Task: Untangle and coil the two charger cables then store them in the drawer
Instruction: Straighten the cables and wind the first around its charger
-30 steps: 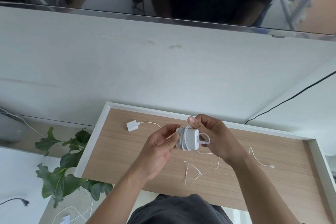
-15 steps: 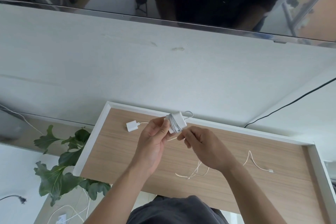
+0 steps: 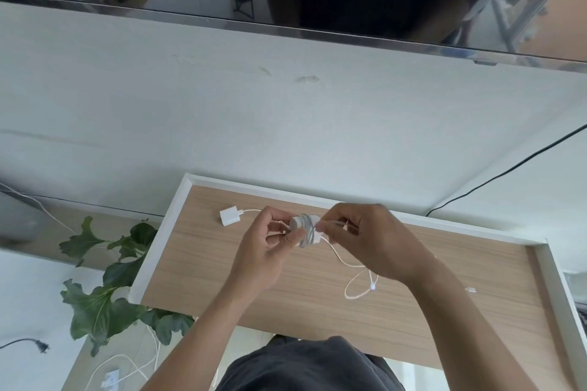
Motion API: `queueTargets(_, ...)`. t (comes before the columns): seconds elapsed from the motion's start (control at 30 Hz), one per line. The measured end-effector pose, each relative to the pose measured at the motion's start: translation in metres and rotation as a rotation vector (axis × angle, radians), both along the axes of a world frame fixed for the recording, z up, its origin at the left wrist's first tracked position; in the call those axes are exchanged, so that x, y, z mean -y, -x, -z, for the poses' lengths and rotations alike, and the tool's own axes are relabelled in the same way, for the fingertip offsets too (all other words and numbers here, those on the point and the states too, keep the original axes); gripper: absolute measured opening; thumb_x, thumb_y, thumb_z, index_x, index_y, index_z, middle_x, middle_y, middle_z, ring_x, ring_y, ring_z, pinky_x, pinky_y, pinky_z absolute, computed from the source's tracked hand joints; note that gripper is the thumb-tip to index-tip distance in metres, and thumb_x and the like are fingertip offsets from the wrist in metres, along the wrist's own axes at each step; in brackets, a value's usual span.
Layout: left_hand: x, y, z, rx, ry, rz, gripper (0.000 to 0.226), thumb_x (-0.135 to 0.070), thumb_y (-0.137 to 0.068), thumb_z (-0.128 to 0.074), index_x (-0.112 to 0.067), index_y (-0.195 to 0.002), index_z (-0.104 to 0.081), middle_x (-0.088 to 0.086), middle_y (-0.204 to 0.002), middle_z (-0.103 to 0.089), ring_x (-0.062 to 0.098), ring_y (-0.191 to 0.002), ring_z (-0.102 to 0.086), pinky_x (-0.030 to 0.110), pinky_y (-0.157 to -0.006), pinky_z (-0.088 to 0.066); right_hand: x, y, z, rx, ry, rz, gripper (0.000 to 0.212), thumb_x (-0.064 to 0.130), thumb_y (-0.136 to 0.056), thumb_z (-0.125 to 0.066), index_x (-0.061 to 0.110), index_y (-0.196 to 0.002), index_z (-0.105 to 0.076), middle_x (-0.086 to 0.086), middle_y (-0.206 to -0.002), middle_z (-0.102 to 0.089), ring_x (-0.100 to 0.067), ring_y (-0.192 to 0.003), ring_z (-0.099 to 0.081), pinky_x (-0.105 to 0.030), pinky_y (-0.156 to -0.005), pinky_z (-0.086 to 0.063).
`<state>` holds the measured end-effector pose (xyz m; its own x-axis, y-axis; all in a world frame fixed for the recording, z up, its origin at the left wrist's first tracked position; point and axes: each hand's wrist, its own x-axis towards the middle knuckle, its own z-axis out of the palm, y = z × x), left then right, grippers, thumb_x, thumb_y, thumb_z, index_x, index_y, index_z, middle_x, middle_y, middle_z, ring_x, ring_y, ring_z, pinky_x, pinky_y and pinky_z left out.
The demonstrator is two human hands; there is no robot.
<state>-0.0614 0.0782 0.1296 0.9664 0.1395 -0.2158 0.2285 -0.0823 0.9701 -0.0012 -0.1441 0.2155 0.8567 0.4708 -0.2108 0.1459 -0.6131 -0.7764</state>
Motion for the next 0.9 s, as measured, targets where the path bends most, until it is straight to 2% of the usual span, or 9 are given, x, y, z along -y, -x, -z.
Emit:
queueTargets(0.17,-0.006,0.003,-0.006,0.026,0.098,0.210,0.022,-0.021,-0.102,-0.078,-0.016,-0.121,-0.069,0.000,-0.116,-0.076,0.019,-0.109,-0.070,0.028,-0.098,-0.057,0.006,-0.011,-0.002,0.017,-0.070,0.107,0.009,0.042,-0.102,-0.078,0.037,-0.095,-0.081,0.019,-0.092,-0.079,-0.010,-0.057,-0.043,-0.019,-0.058,-0.039)
queueTargets(0.27,-0.009,0.003,-0.009,0.039,0.176,0.267,0.025,-0.023,-0.102,-0.076,-0.013,-0.124,-0.070,0.000,-0.115,-0.075,0.019,-0.108,-0.067,0.030,-0.098,-0.054,0.007,-0.015,0.004,-0.084,-0.142,0.114,0.013,0.046,-0.101,-0.079,0.035,-0.097,-0.084,0.026,-0.085,-0.076,-0.012,-0.059,-0.040,-0.020,-0.058,-0.039)
queueTargets(0.37,-0.009,0.000,-0.011,0.041,0.351,0.229,0.034,-0.033,-0.100,-0.079,-0.012,-0.125,-0.071,0.009,-0.119,-0.073,0.026,-0.111,-0.065,0.042,-0.097,-0.052,0.006,-0.015,0.016,-0.194,-0.141,0.134,0.023,0.056,-0.103,-0.072,0.039,-0.103,-0.087,0.013,-0.096,-0.084,-0.029,-0.077,-0.063,-0.041,-0.075,-0.055)
queueTargets(0.43,-0.007,-0.002,-0.013,0.030,0.548,0.166,0.037,-0.029,-0.099,-0.079,-0.006,-0.126,-0.068,0.013,-0.122,-0.072,0.029,-0.115,-0.065,0.043,-0.099,-0.054,0.003,-0.012,0.030,-0.227,-0.096,0.109,0.028,0.046,-0.110,-0.066,0.036,-0.090,-0.083,-0.001,-0.081,-0.077,-0.025,-0.070,-0.057,-0.043,-0.071,-0.048)
queueTargets(0.53,0.000,-0.007,-0.017,0.034,0.709,0.027,0.023,-0.011,-0.100,-0.067,-0.002,-0.121,-0.066,0.014,-0.119,-0.072,0.026,-0.112,-0.072,0.036,-0.098,-0.061,-0.002,-0.004,0.040,-0.210,-0.029,0.090,0.043,0.034,-0.114,-0.059,0.025,-0.073,-0.068,0.008,-0.058,-0.047,-0.011,-0.053,-0.037,-0.033,-0.059,-0.033)
queueTargets(0.63,0.002,-0.014,-0.014,0.054,0.582,-0.089,0.024,-0.022,-0.098,-0.075,-0.008,-0.117,-0.069,0.012,-0.118,-0.073,0.024,-0.111,-0.074,0.046,-0.102,-0.059,-0.010,0.007,0.038,-0.171,-0.081,-0.014,0.040,0.039,-0.117,-0.053,0.043,-0.084,-0.074,0.005,-0.072,-0.067,-0.008,-0.056,-0.042,-0.028,-0.058,-0.037)
queueTargets(0.7,0.001,-0.015,-0.013,0.053,0.402,-0.132,0.030,-0.035,-0.095,-0.081,-0.018,-0.117,-0.071,0.005,-0.118,-0.078,0.022,-0.112,-0.074,0.050,-0.108,-0.055,-0.013,0.008,0.037,-0.142,-0.040,-0.066,0.039,0.039,-0.117,-0.052,0.039,-0.084,-0.074,-0.008,-0.080,-0.073,-0.006,-0.054,-0.042,-0.026,-0.059,-0.038)
queueTargets(0.77,-0.001,-0.015,-0.010,0.066,0.204,-0.140,0.022,-0.034,-0.097,-0.082,-0.028,-0.115,-0.070,-0.003,-0.112,-0.079,0.015,-0.108,-0.075,0.039,-0.102,-0.056,-0.012,0.006,0.033,-0.128,0.004,-0.083,0.037,0.040,-0.116,-0.053,0.025,-0.095,-0.079,-0.012,-0.078,-0.072,-0.006,-0.052,-0.042,-0.021,-0.056,-0.036)
queueTargets(0.9,-0.008,-0.015,-0.010,0.101,-0.104,-0.127,0.025,-0.022,-0.099,-0.081,-0.033,-0.114,-0.064,-0.009,-0.110,-0.075,0.007,-0.106,-0.074,0.016,-0.091,-0.052,-0.005,0.002,0.015,-0.147,0.011,-0.096,0.029,0.038,-0.114,-0.059,0.029,-0.102,-0.084,0.011,-0.070,-0.066,-0.003,-0.052,-0.047,-0.015,-0.055,-0.037)
